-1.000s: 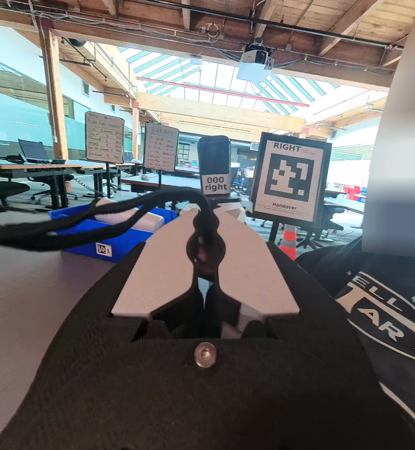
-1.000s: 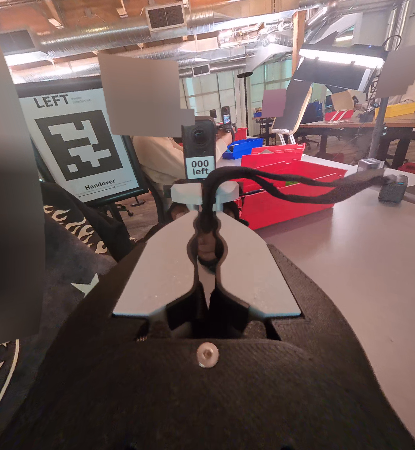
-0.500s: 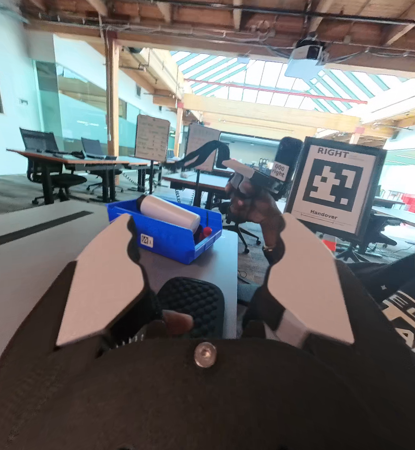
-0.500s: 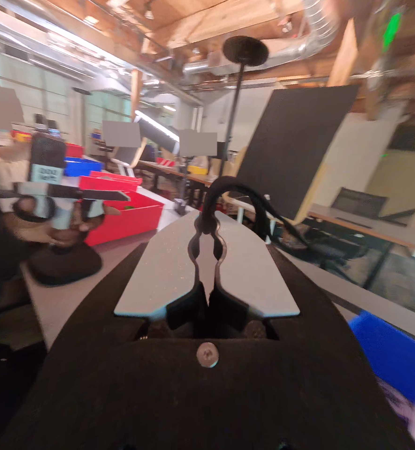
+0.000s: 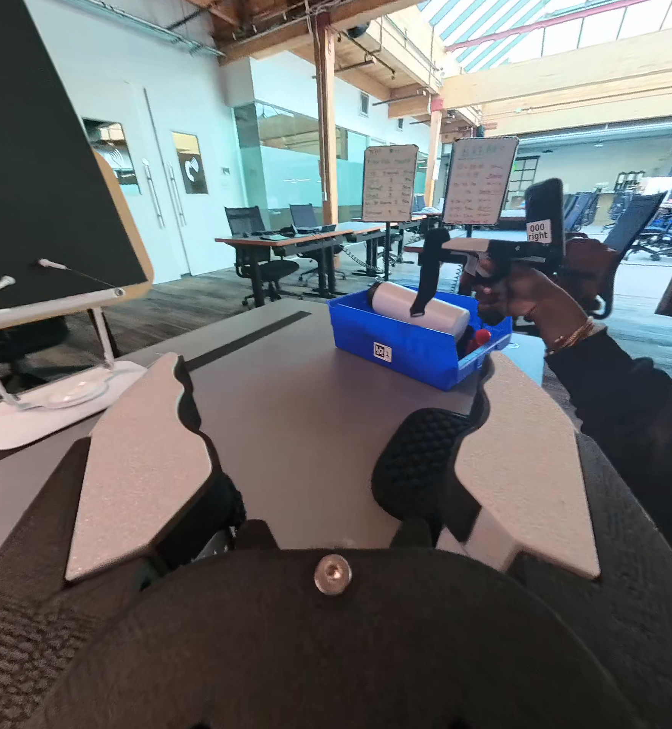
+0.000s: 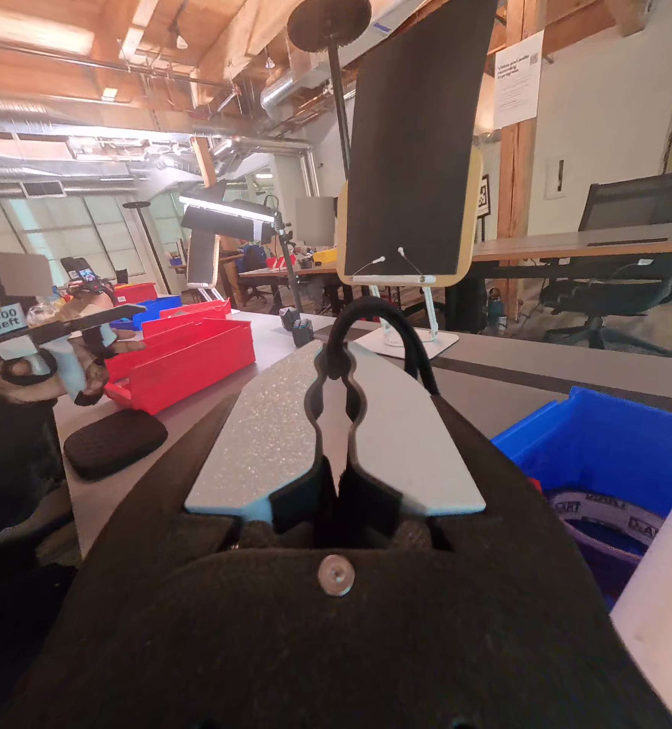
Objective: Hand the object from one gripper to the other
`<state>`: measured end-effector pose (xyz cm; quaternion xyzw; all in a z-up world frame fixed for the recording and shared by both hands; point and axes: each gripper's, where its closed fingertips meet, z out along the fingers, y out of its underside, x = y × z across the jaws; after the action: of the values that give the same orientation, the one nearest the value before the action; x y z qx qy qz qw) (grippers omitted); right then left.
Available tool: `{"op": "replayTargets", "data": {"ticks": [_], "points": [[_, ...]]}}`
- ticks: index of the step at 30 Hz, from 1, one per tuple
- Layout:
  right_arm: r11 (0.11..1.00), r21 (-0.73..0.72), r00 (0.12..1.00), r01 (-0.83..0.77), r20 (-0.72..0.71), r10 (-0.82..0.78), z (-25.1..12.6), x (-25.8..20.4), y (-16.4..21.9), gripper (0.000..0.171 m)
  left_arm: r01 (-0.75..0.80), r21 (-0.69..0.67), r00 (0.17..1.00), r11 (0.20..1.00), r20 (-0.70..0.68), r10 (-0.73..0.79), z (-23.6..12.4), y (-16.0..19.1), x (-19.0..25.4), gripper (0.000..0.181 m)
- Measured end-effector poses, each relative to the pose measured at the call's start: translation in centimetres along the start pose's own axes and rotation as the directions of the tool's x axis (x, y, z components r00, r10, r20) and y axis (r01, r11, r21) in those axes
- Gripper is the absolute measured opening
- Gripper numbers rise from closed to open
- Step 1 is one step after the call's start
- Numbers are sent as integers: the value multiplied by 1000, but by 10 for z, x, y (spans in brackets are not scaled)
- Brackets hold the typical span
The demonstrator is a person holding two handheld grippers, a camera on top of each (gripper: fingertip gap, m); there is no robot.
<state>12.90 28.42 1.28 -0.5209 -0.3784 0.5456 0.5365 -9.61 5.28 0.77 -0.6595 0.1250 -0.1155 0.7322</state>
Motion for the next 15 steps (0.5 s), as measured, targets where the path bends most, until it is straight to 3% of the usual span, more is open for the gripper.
{"op": "replayTargets", "data": {"ticks": [6, 10, 15], "points": [[997, 40, 997, -66, 44, 64, 6, 25, 0, 6, -53, 4, 995, 999, 83, 52, -17, -5, -23, 134], [966, -128, 971, -222, -115, 208, -3, 54, 49, 7, -86, -15, 981, 996, 173, 87, -30, -8, -42, 123], [860, -402, 942, -314, -244, 230, -26, 59, 105, 9, -68, 22, 975, 997, 213, 62, -43, -16, -52, 123]]}}
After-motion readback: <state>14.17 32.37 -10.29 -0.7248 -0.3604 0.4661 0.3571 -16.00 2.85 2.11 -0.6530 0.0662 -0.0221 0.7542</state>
